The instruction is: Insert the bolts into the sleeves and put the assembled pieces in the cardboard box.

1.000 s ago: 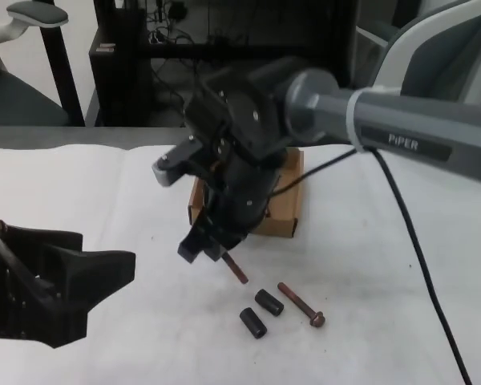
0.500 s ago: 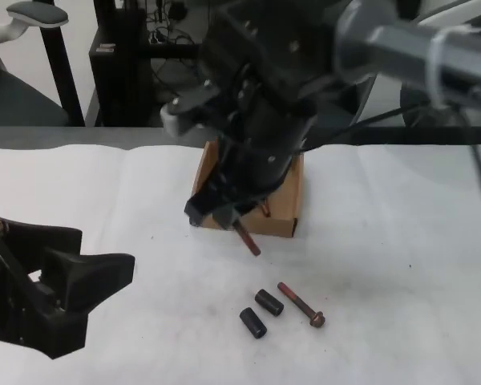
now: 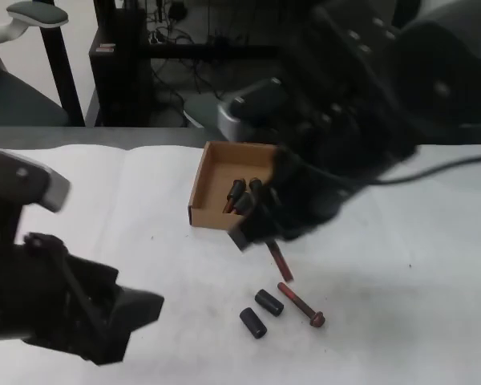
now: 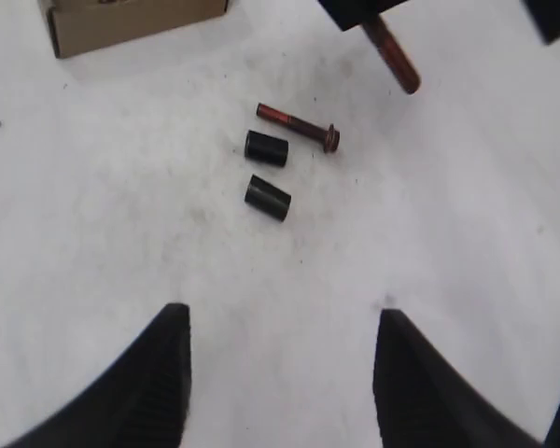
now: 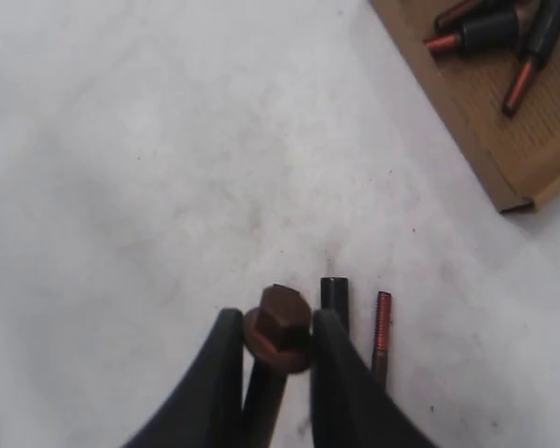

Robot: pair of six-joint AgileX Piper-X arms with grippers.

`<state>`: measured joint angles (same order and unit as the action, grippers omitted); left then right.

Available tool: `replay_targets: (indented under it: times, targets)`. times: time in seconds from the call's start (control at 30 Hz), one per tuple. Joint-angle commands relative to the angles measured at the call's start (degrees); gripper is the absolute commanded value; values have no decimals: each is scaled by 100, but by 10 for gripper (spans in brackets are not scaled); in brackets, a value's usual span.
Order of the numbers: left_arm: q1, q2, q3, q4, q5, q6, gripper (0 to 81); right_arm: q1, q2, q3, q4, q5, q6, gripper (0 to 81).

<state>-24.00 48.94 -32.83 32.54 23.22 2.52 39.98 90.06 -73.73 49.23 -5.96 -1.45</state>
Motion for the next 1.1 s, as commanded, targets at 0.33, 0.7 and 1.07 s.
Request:
replay_targets:
  times: [0.33, 0.7, 1.07]
  targets:
    - [7, 990, -158, -55, -142, -692, 581, -75, -1610, 1692, -532, -86, 443, 6]
    - [-319, 1579, -692, -32, -1080, -3783, 370, -238, -1803, 1722, -533, -86, 458, 6]
    - [-1458, 2870, -711, -1016, -1552, -6497, 370, -234, -1803, 1722, -475, -521, 413, 6]
